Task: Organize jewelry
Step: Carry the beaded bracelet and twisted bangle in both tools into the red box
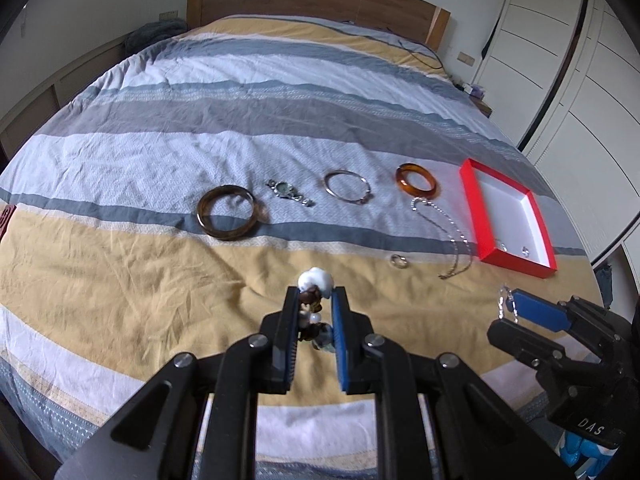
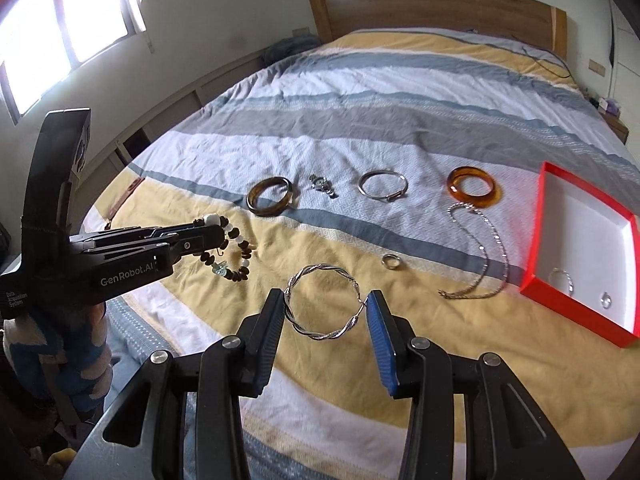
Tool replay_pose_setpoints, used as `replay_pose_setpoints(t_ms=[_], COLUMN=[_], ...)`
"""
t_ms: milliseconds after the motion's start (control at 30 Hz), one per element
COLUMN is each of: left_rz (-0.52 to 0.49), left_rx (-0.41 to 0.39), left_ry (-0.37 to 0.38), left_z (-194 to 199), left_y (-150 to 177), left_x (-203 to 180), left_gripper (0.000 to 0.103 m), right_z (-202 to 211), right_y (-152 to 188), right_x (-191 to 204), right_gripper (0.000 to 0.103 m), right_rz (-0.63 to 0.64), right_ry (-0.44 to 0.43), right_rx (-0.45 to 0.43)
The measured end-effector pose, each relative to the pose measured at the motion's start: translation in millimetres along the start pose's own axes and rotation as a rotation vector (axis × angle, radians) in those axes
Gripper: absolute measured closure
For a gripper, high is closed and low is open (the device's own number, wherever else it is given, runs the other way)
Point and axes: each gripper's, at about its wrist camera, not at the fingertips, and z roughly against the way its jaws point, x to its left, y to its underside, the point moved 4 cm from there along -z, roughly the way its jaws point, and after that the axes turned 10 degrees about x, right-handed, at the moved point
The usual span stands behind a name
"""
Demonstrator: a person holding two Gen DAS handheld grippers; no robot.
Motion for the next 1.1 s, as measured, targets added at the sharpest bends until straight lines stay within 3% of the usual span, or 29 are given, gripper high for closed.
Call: replay_pose_setpoints(t_ms=[233,633,867,1100], left_rz=[-0.071,-0.257,-0.336,-0.374], left_rx=[-0.029,-0.07,-0.077,-0.039], left_ry=[0.019,0.136,0.194,0.184], left_z=[18.9,20.4,-2.2,-61.3], left_y=[-1.4,-47.7,-96.1,-132.6], left_x=[-45.0,-181.4,-265.9,-321.8], left_gripper=[0.089,0.089,0.089,0.089], right_z=[38.1,105.6,123.2,94.2], right_y=[20.0,46.3,34.0,0.8], right_x=[-20.8,-111.7,-185.4,-247.3], right_gripper=[0.061,0.061,0.061,0.061], right_rz=[-0.043,-0.156,-0.211,-0.218], right_ry=[0.023,0.152,0.234,0.272], right_rx=[-0.062,-0.131,-0.148,-0.124])
